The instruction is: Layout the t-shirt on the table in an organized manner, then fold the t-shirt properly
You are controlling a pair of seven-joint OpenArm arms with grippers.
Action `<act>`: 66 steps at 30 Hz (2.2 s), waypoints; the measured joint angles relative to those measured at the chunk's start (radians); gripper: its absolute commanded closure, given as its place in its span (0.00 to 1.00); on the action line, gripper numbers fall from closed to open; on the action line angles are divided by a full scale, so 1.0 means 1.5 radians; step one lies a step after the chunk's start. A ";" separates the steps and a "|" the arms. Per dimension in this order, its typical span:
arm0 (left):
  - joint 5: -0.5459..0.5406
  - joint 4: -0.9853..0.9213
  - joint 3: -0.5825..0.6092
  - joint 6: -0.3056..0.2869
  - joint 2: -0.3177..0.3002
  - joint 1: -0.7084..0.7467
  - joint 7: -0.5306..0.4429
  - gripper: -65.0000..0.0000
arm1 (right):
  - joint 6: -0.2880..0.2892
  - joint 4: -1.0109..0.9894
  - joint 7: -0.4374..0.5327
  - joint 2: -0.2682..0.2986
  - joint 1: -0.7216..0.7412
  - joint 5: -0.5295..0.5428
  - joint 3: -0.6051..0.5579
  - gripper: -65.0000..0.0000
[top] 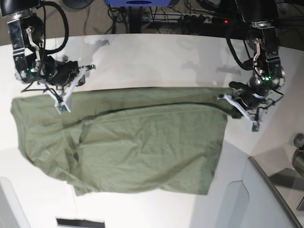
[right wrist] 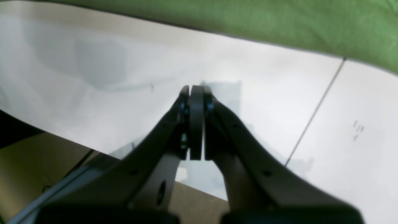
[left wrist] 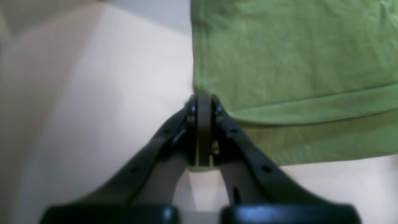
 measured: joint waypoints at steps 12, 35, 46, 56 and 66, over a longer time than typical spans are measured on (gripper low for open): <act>-0.005 -0.163 0.000 0.000 0.004 -0.041 -0.046 1.00 | 0.000 -0.001 0.000 0.000 -0.001 -0.001 0.000 1.00; -0.004 -0.366 -0.001 0.003 0.047 -0.212 -0.118 1.00 | 0.000 -0.002 0.000 0.001 -0.001 -0.001 0.000 1.00; -0.003 -0.252 -0.127 0.003 0.058 -0.140 -0.119 1.00 | -0.005 -0.002 0.063 -0.044 -0.019 -0.005 0.172 1.00; -0.029 -0.029 -0.099 -0.004 0.076 0.073 -0.116 1.00 | 0.053 -0.043 0.060 -0.055 0.081 0.005 -0.007 1.00; -0.185 0.058 -0.203 0.000 0.066 0.194 -0.120 1.00 | 0.053 -0.312 0.065 -0.111 0.223 0.000 -0.029 1.00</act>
